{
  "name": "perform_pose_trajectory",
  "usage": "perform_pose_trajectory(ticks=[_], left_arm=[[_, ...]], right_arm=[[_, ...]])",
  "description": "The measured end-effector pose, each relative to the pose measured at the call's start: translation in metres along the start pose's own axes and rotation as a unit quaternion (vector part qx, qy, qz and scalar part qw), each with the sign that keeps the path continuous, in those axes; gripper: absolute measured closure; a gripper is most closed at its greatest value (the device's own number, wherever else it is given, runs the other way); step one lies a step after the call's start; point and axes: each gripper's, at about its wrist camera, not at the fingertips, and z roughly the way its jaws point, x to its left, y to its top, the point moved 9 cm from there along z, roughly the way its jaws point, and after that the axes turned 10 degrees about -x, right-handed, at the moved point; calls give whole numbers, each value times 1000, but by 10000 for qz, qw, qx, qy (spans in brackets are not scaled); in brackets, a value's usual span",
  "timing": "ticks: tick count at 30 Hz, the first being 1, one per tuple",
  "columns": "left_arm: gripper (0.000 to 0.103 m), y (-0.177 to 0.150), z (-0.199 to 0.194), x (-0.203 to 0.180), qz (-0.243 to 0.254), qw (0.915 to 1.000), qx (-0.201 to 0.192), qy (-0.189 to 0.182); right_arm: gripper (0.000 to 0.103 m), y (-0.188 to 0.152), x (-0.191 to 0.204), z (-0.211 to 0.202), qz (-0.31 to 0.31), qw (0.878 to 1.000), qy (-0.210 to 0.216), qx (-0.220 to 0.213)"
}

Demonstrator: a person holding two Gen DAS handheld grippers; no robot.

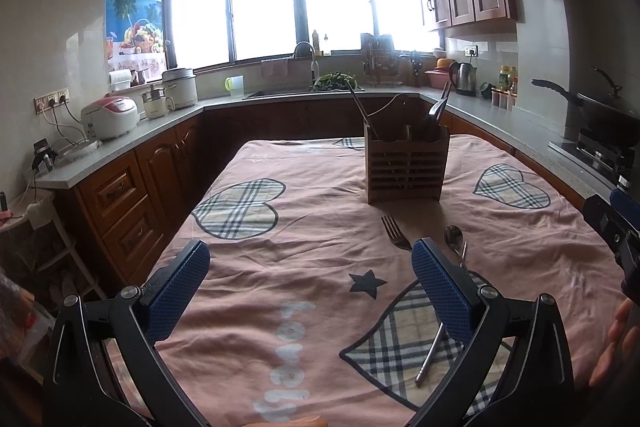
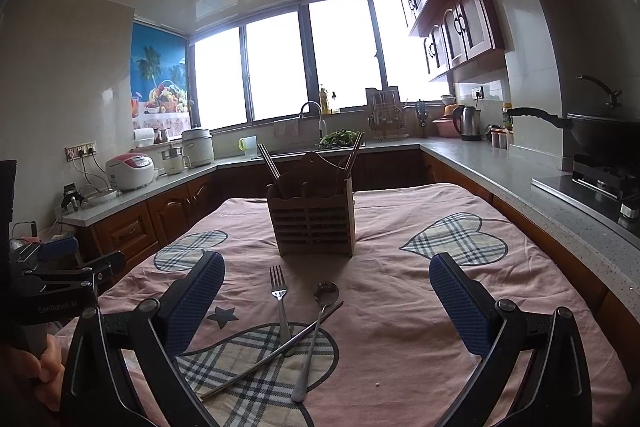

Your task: Organize utensils

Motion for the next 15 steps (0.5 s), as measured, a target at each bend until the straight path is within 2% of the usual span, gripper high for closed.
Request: perform_pose_trajectory(ticks=[15], left_arm=[[0, 2, -1, -3, 25, 10000, 3, -45]], right_arm=[[0, 5, 2, 2, 7, 10000, 48, -41]])
